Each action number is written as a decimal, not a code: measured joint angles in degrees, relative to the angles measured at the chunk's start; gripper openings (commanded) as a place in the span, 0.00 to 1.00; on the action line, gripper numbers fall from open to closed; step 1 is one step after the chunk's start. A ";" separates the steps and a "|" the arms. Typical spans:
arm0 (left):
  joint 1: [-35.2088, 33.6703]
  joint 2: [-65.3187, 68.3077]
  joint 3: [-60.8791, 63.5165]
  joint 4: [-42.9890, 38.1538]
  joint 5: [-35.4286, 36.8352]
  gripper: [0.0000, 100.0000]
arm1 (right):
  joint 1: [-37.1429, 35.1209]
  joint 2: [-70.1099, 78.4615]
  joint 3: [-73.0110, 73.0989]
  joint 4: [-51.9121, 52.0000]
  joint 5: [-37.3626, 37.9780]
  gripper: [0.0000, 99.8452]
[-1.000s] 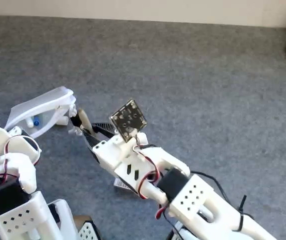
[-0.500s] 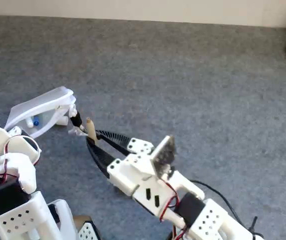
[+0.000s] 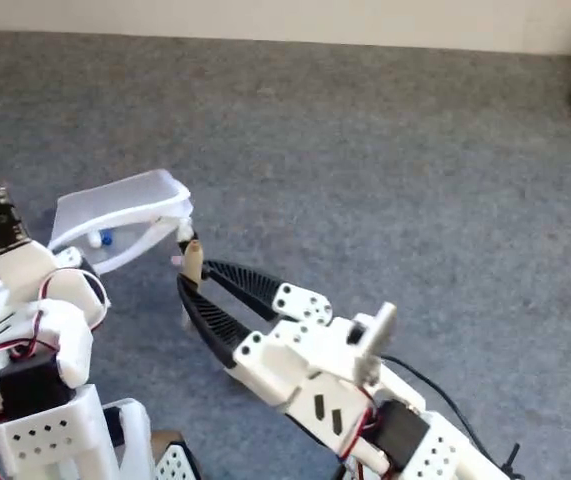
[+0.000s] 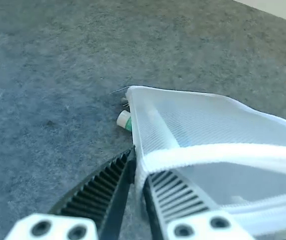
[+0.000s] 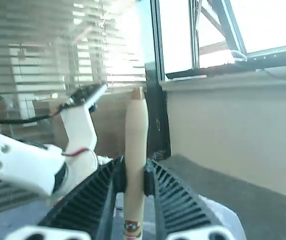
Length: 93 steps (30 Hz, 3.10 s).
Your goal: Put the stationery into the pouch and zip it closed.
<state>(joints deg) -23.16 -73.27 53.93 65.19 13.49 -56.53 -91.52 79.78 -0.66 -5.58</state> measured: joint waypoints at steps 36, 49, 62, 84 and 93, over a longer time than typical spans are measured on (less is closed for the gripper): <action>3.16 0.00 1.23 0.00 -2.02 0.01 | 2.20 40.35 -4.04 -45.98 6.07 0.00; 3.16 0.00 1.23 0.00 -2.02 0.01 | 2.20 60.13 -7.74 -64.44 15.03 0.00; 3.16 0.00 1.23 0.00 -2.02 0.01 | 1.49 66.02 -7.82 -65.14 26.02 0.00; 3.16 0.00 1.23 0.00 -2.02 0.01 | -0.62 66.11 -3.08 -65.23 31.74 0.15; 3.16 0.00 1.23 0.00 -2.02 0.01 | -1.41 66.02 -2.64 -65.23 31.74 0.15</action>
<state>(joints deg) -20.00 -73.27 55.16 65.19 11.47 -57.93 -25.49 77.14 -65.89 26.15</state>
